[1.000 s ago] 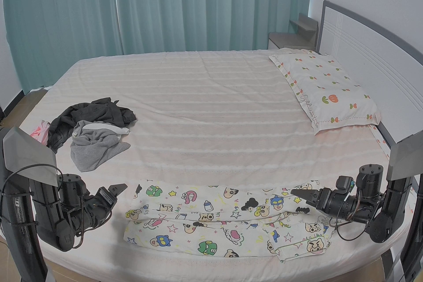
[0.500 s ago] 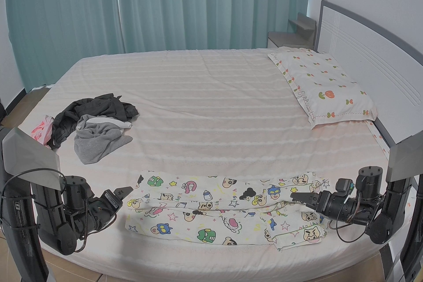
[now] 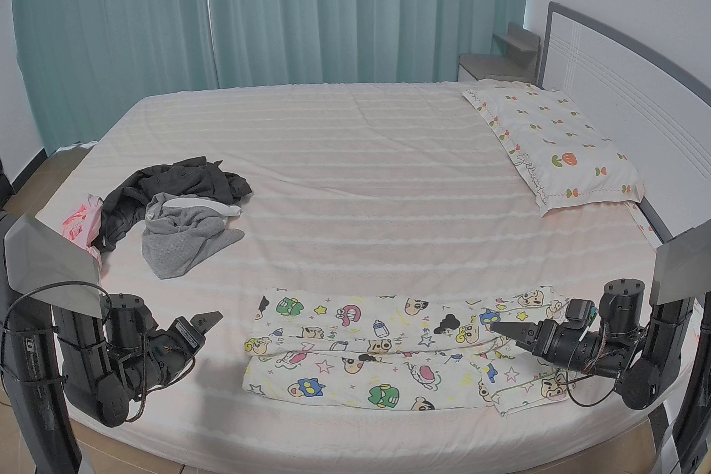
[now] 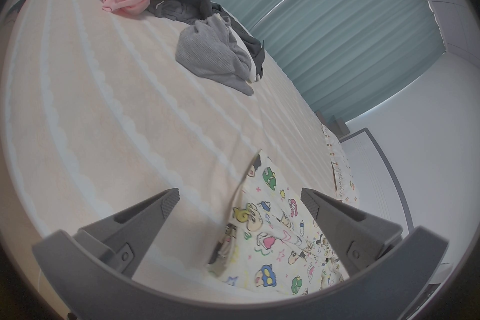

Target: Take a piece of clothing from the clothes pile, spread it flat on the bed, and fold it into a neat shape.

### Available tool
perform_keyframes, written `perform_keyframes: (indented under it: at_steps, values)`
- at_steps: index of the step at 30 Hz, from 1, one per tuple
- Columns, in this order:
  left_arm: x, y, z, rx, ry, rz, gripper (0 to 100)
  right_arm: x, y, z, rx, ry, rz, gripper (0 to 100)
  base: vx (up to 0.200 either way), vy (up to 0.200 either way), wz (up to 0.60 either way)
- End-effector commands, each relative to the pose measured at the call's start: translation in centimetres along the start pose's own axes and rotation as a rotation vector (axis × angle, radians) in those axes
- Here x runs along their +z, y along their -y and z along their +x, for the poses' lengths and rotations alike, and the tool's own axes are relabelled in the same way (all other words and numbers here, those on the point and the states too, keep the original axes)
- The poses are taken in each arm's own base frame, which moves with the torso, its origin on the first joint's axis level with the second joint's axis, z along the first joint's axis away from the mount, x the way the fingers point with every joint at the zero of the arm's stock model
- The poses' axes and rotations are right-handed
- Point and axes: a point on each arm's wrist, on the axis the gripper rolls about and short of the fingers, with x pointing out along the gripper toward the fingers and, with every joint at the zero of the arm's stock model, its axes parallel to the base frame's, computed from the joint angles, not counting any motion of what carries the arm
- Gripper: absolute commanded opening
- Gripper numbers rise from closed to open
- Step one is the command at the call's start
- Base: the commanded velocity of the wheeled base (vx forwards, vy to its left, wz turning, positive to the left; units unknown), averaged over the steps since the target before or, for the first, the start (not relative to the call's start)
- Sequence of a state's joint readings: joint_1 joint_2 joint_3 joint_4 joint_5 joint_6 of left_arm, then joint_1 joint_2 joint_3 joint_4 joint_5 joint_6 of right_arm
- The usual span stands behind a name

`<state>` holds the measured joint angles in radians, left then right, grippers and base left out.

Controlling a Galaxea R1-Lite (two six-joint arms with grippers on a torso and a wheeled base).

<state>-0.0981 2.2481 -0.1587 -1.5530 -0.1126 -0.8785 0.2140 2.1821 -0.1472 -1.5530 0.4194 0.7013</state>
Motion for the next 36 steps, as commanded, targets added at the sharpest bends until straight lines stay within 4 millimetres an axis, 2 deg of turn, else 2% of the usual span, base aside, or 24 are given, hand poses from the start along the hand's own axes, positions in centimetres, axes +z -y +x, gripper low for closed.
perform_keyframes:
  at_steps: [1, 11, 15, 20, 21, 22, 23, 27, 29, 36]
  values:
    - [0.2, 0.6, -0.1, -0.033, 0.018, 0.019, 100, 0.3, 0.0, 0.1, 0.009, 0.018, -0.006, 100, 0.0, 0.0, 0.0]
    - [-0.3, 2.1, 1.2, -0.093, 0.006, 0.049, 100, 0.0, 0.1, 0.2, 0.005, 0.005, -0.003, 100, 0.02, 0.0, 0.0]
    - [-1.9, 2.7, 2.2, -0.118, -0.044, 0.099, 100, -0.1, 0.2, 0.3, 0.003, -0.003, -0.019, 100, 0.2, 0.0, 0.0]
    - [-2.8, 2.8, 3.2, -0.132, -0.079, 0.191, 100, -0.2, 0.2, 0.3, 0.002, -0.004, -0.023, 100, 0.0, 0.0, 0.0]
    - [-3.2, 2.4, 4.1, -0.141, -0.109, 0.241, 100, -0.2, 0.2, 0.3, 0.002, -0.006, -0.023, 100, 0.0, 0.0, 0.0]
    - [-3.2, 2.4, 4.1, -0.141, -0.109, 0.241, 100, -0.2, 0.2, 0.3, 0.002, -0.006, -0.023, 100, 0.0, 0.0, 0.0]
    - [-3.2, 2.1, 5.5, -0.146, -0.124, 0.299, 100, -0.3, 0.2, 0.3, 0.003, -0.012, -0.026, 100, 0.0, 0.0, 0.0]
    - [-3.1, 2.3, 7.0, -0.118, -0.171, 0.329, 100, -0.5, 0.1, 0.4, 0.005, -0.02, -0.035, 100, 0.0, 0.0, 0.0]
    - [-3.1, 2.7, 7.9, -0.13, -0.271, 0.322, 100, -0.7, 0.2, 0.6, 0.0, -0.028, -0.036, 100, 0.0, 0.0, 0.0]
    - [-1.9, 4.3, 10.0, -0.147, -0.32, 0.376, 100, -0.8, 0.4, 0.7, -0.004, -0.036, -0.05, 100, 0.0, 0.0, 0.0]
